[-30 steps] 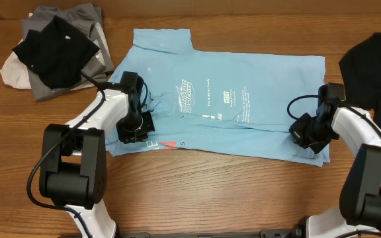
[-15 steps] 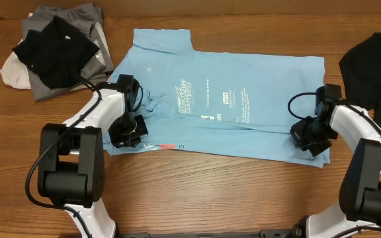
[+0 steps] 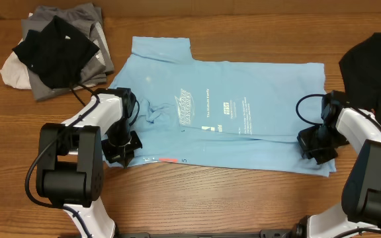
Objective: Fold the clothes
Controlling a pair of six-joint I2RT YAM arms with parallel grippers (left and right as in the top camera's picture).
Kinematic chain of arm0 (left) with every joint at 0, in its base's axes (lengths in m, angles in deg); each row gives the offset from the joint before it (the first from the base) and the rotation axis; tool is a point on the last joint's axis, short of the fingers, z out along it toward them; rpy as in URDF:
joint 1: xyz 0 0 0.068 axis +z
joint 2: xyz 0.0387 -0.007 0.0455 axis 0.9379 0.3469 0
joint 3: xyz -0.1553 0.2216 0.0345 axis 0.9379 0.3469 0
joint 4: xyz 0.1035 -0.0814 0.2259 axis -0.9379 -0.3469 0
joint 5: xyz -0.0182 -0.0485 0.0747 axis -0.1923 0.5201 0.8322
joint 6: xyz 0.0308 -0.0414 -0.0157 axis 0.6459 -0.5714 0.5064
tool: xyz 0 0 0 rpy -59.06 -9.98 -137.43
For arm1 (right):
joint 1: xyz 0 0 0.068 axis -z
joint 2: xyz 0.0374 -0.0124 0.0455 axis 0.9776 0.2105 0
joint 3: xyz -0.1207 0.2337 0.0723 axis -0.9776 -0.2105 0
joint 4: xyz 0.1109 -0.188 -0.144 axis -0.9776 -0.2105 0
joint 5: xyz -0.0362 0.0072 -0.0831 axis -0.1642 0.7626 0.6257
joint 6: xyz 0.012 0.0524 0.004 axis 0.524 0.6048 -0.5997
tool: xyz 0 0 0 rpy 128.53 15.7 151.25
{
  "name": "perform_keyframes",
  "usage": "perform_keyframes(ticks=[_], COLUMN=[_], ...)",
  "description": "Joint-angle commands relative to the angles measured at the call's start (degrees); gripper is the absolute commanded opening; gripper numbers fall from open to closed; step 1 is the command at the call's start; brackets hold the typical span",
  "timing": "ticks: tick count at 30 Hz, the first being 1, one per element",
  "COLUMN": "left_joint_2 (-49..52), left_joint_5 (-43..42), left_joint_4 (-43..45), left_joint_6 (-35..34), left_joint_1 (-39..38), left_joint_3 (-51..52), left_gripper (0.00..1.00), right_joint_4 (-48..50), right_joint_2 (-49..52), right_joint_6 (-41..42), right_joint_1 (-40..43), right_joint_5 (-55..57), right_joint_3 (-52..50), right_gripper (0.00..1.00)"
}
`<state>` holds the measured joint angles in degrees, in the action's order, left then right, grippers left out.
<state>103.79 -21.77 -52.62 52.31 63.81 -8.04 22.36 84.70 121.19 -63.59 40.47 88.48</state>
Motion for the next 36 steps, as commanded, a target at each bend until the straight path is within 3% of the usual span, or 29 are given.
perform_keyframes(ticks=[1, 8, 12, 15, 16, 18, 20, 26, 30, 36], left_joint_2=[-2.2, -15.9, -22.5, -24.3, -24.3, -24.0, -23.1, -10.8, 4.0, 23.7], left_joint_5=[1.1, -0.4, -0.5, -1.7, -2.7, -6.3, -7.6, -6.7, -9.6, -8.1], left_joint_4=[-1.8, -4.7, -4.6, -3.3, -2.7, 0.0, 2.7, 5.5, 2.1, 0.7], left_joint_6=[-2.4, -3.7, -2.8, 1.6, 3.1, 7.9, 11.3, 14.9, 19.4, 20.6], left_joint_1=[-0.6, -2.7, -2.8, -2.8, -2.8, -2.8, -2.8, -1.5, -0.3, 0.5], left_joint_3=[0.5, 0.5, -1.1, -7.0, -9.6, -15.8, -21.3, -42.5, -59.1, -78.0], left_gripper=[0.04, 0.04, 0.10, 0.38, 0.54, 1.00, 1.00, 0.98, 1.00, 1.00], right_joint_4=[-1.1, -4.7, -4.4, -4.7, -4.7, -4.6, -4.4, -4.5, -3.1, -0.2], right_joint_2=[-3.5, -12.1, -16.0, -16.6, -16.5, -16.5, -16.1, -12.2, -7.6, 1.9], right_joint_6=[1.1, 2.3, -4.9, -12.9, -14.9, -17.9, -19.1, -20.5, -22.0, -25.1], right_joint_1=[0.8, 0.9, 0.9, 0.9, 0.8, 0.5, 0.1, -0.3, -0.3, -0.3], right_joint_5=[4.5, 4.9, 2.3, -3.2, -5.0, -7.7, -7.9, -8.0, -9.0, -12.8], right_joint_3=[-1.3, -1.2, 2.6, 10.4, 13.1, 19.8, 26.2, 37.9, 39.8, 40.0], right_gripper=[0.04, 0.04, 0.07, 0.30, 0.41, 0.71, 0.80, 0.89, 0.92, 0.95])
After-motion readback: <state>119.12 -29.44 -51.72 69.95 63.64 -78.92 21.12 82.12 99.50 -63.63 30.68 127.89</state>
